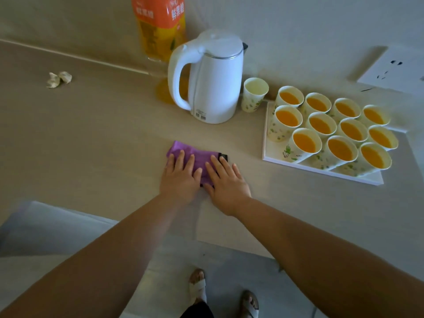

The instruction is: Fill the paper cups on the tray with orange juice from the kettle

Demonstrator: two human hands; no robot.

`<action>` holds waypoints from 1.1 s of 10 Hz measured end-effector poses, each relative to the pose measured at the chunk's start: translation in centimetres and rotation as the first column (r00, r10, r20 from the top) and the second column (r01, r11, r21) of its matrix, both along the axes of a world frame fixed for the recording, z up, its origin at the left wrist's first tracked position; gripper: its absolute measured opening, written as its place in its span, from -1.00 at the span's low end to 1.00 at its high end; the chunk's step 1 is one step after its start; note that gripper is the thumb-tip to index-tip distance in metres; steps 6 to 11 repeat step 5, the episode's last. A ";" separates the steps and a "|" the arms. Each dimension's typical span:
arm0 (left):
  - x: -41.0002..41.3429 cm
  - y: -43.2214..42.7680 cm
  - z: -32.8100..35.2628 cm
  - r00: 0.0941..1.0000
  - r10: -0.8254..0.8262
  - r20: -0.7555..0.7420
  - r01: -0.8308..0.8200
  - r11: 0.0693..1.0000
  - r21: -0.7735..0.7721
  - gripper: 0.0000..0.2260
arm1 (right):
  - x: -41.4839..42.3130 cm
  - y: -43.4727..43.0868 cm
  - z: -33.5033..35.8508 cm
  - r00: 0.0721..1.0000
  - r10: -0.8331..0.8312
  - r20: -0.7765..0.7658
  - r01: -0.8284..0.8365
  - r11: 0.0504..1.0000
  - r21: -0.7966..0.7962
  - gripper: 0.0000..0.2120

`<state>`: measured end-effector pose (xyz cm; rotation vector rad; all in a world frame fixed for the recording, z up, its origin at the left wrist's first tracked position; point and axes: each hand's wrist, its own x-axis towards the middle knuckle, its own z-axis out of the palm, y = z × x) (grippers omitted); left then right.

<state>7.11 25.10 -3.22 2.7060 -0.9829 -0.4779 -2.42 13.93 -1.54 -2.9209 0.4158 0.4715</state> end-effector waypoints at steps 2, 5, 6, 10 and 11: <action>2.5 -1.9 -1.3 1.000 -0.002 0.011 0.002 0.996 0.087 -0.47 | 2.3 -2.7 -0.1 0.995 0.058 -0.078 -0.058 0.998 -0.002 -0.44; 1.3 -3.4 3.3 0.990 0.087 -0.112 -0.088 0.996 0.001 -0.55 | 1.1 -4.8 4.6 0.997 -0.011 -0.075 0.038 0.928 0.371 -0.49; 1.3 -3.4 3.3 0.990 0.087 -0.112 -0.088 0.996 0.001 -0.55 | 1.1 -4.8 4.6 0.997 -0.011 -0.075 0.038 0.928 0.371 -0.49; 1.3 -3.4 3.3 0.990 0.087 -0.112 -0.088 0.996 0.001 -0.55 | 1.1 -4.8 4.6 0.997 -0.011 -0.075 0.038 0.928 0.371 -0.49; 1.3 -3.4 3.3 0.990 0.087 -0.112 -0.088 0.996 0.001 -0.55 | 1.1 -4.8 4.6 0.997 -0.011 -0.075 0.038 0.928 0.371 -0.49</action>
